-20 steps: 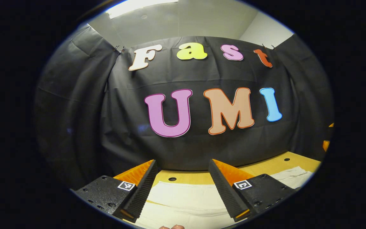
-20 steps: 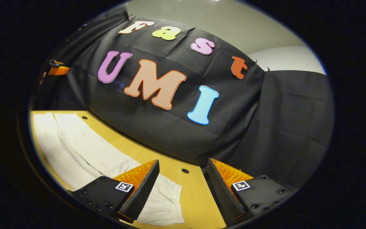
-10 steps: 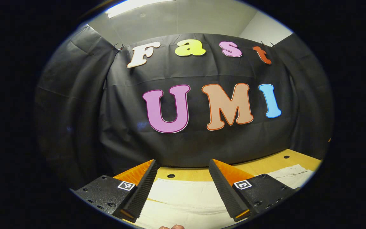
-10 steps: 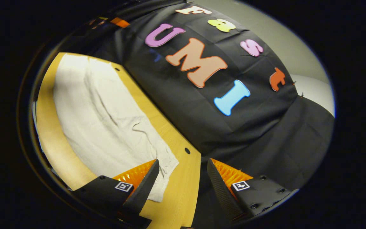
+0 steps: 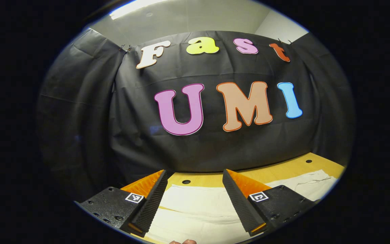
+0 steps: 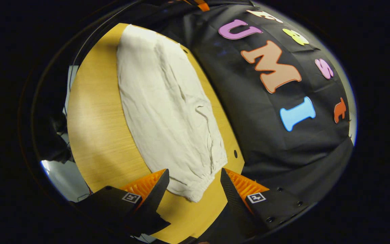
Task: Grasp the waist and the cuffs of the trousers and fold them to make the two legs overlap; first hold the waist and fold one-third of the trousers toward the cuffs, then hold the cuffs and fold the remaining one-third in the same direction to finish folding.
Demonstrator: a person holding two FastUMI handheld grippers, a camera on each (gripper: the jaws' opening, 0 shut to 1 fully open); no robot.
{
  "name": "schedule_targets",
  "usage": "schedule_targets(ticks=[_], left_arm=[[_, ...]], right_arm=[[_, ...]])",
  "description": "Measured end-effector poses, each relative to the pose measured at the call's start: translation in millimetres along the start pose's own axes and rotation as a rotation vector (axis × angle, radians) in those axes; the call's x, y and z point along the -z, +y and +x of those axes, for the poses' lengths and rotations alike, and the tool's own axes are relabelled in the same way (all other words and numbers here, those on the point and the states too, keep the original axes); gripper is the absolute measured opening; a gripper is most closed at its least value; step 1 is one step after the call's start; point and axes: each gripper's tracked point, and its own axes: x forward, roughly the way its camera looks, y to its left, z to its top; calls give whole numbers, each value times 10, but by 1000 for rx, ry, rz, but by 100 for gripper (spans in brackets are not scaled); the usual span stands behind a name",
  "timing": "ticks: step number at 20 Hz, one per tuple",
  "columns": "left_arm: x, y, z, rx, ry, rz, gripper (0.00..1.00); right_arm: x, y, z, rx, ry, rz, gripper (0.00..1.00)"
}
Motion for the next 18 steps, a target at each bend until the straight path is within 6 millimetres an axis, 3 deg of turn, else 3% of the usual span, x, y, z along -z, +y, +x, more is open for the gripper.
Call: schedule_targets(ticks=[7,9,16,18], left_arm=[[81,-61,-23,-1,28,35,97],[105,-44,-28,-6,33,36,96],[160,-31,-17,-14,46,51,96],[154,-19,-19,-13,44,73,100]], right_arm=[[159,412,224,-171,39,-174,98],[133,369,307,-172,44,-208,93],[102,210,655,-126,77,-225,91],[105,242,731,-122,91,-212,81]])
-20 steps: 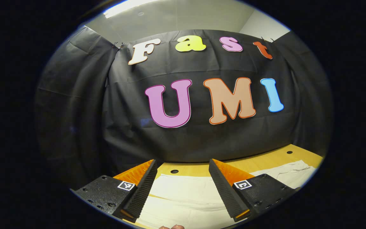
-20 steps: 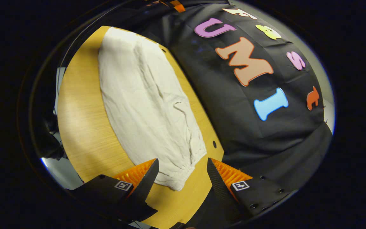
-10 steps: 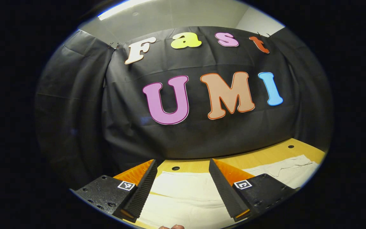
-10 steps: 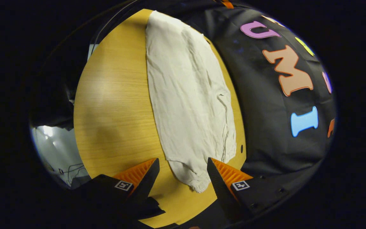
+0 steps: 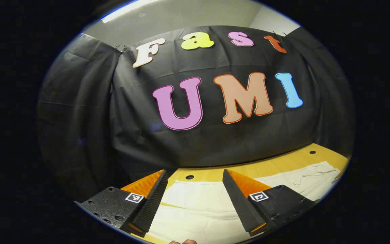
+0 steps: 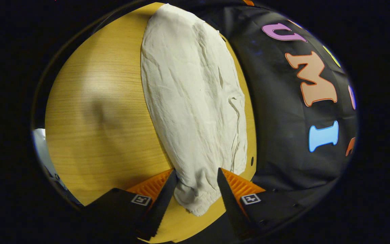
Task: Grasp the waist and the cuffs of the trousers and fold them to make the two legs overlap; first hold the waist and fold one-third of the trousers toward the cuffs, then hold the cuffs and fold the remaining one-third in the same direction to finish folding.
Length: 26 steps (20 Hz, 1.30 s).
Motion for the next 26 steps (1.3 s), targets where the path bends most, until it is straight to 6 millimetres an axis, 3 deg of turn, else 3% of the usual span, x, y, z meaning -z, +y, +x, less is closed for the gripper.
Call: schedule_targets(ticks=[2,3,4,5,6,9,11,12,15,18,26], left_arm=[[26,0,-20,5,-1,22,96],[41,1,-28,7,2,30,96],[87,2,-35,11,11,35,96],[119,-4,-58,17,19,41,96],[144,-2,-69,23,24,52,96],[326,12,-108,67,46,126,96],[441,127,-146,87,59,195,96],[526,219,-159,87,78,230,96],[866,453,-234,94,151,309,97],[1253,635,-337,122,235,407,97],[2244,809,-652,337,439,692,97]], right_arm=[[0,107,63,-15,16,6,59],[-10,138,61,-14,20,-8,34],[-33,125,77,15,26,-29,26],[-10,126,42,34,37,-29,3],[1,117,80,36,50,5,10],[26,88,105,-3,94,168,10],[-16,88,106,-5,91,151,7],[-16,97,111,0,89,112,10],[-28,96,117,23,90,33,6],[-14,97,120,24,102,66,10],[-16,96,112,57,118,76,10]])
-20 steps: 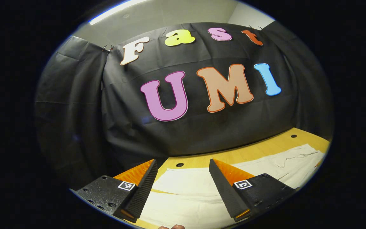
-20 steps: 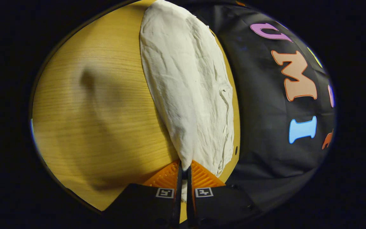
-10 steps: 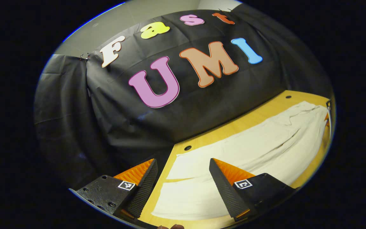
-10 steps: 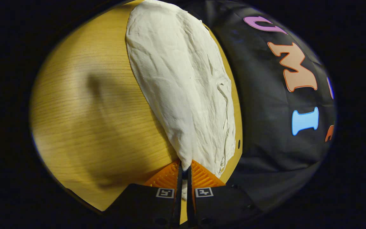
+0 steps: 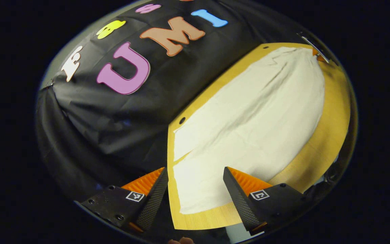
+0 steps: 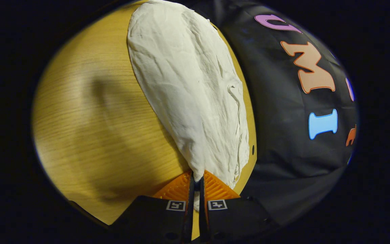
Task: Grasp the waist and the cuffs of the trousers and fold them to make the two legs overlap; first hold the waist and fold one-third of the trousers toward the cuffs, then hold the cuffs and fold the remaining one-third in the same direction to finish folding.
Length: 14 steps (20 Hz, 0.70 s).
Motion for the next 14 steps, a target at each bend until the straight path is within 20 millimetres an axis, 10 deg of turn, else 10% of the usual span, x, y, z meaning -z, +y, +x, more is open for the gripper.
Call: schedule_targets(ticks=[14], left_arm=[[722,-457,191,223,127,375,97]], right_arm=[[-4,2,-2,37,26,-13,6]])
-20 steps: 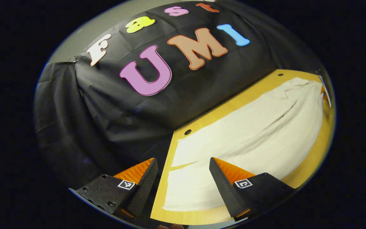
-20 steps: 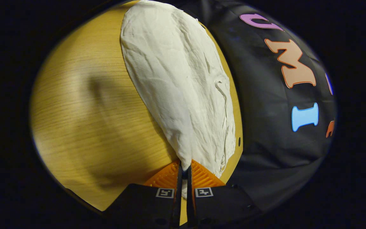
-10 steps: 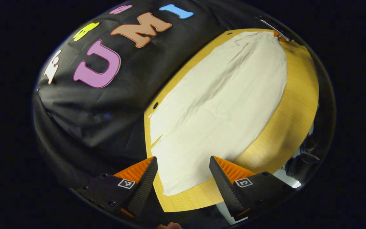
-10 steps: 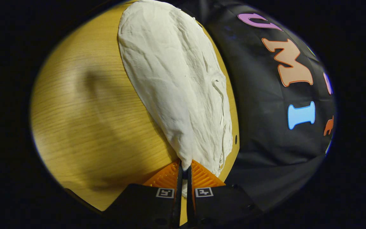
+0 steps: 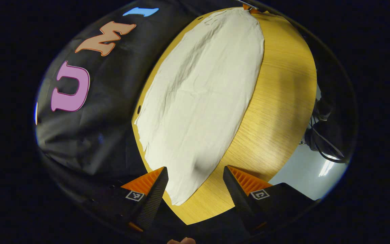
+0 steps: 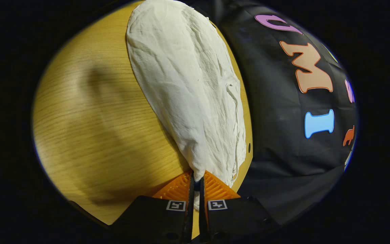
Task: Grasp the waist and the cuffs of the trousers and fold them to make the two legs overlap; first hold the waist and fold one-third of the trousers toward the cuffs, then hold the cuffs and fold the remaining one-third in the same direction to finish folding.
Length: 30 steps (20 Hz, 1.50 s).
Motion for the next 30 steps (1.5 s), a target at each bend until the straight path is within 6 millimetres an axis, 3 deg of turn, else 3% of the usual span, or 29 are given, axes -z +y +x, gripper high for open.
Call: schedule_targets(ticks=[2,10,12,14,15,16,17,19,25,30], left_arm=[[-39,46,49,-9,-8,21,93],[-90,281,332,-47,-7,60,89],[-66,278,407,-39,9,32,81],[-51,221,446,-20,26,7,64],[-48,181,470,-8,38,-2,48],[-46,153,493,2,47,-10,40],[-45,132,502,4,52,-21,22],[-52,130,495,-20,66,-48,3],[-28,148,524,-72,118,-209,0],[-113,560,372,-159,146,-347,0]], right_arm=[[-3,-3,11,5,2,-3,10],[1,0,-3,28,6,-21,6],[-3,-3,0,33,10,-26,10],[1,-4,-5,34,14,-26,10],[1,-7,-1,33,16,-23,10],[5,-3,0,32,18,-18,10],[4,-8,-6,33,20,-10,10],[1,-9,-12,42,22,8,10],[33,-46,-25,46,18,153,10],[-70,-485,-165,121,-71,170,8]])
